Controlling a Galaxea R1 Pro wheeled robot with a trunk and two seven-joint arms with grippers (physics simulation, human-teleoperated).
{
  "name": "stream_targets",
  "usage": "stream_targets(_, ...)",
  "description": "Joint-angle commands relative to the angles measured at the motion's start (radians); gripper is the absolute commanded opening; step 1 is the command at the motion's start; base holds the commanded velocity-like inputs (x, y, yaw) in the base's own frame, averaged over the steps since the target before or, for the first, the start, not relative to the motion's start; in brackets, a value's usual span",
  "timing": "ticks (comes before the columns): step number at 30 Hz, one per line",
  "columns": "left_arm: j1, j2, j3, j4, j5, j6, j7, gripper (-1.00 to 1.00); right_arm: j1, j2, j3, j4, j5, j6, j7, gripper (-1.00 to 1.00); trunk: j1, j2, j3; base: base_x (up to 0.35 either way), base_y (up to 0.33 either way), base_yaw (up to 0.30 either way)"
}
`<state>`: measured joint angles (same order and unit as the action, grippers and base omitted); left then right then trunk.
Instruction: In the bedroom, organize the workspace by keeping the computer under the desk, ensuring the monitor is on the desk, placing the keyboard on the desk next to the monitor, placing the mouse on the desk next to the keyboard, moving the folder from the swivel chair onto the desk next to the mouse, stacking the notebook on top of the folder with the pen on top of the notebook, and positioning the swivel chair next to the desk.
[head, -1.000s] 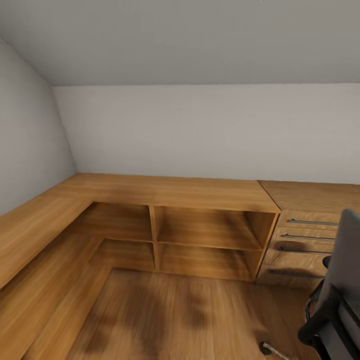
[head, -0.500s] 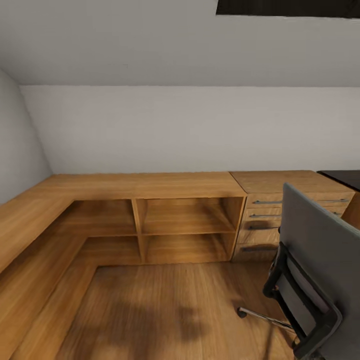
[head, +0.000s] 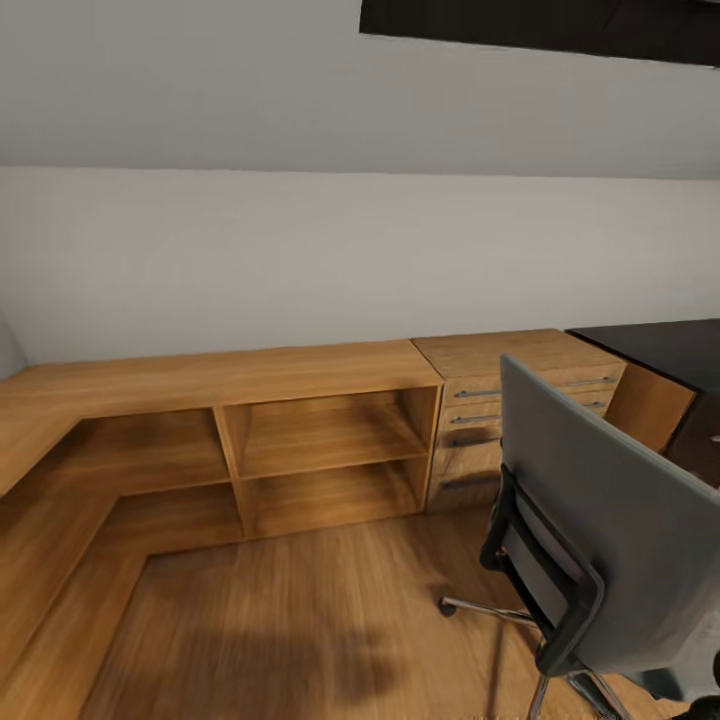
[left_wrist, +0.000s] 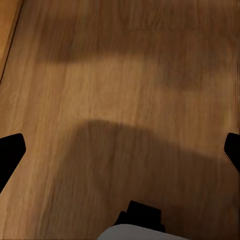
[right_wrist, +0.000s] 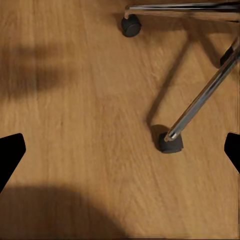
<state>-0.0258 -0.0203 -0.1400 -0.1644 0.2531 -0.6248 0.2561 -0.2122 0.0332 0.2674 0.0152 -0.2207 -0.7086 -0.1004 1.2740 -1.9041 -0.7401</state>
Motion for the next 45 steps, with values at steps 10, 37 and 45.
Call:
stream_targets(10,0.0,0.0,-0.009,0.0,0.006,-0.002,0.005,1.0,-0.001,-0.001,0.008,0.002,-0.005,-0.003,-0.005,1.0,0.0,0.0,-0.003,0.116,0.112,-0.299)
stream_targets(37,0.0,-0.002,-0.012,0.0,0.005,-0.002,0.002,1.0,-0.001,-0.008,0.004,0.001,-0.008,0.0,-0.006,1.0,0.0,0.0,-0.013,0.045,0.141,-0.299)
stream_targets(45,0.0,-0.001,-0.008,0.0,0.006,0.001,0.001,1.0,-0.001,-0.009,0.004,0.0,-0.008,0.0,-0.007,1.0,0.0,0.0,-0.016,0.0,0.001,-0.299)
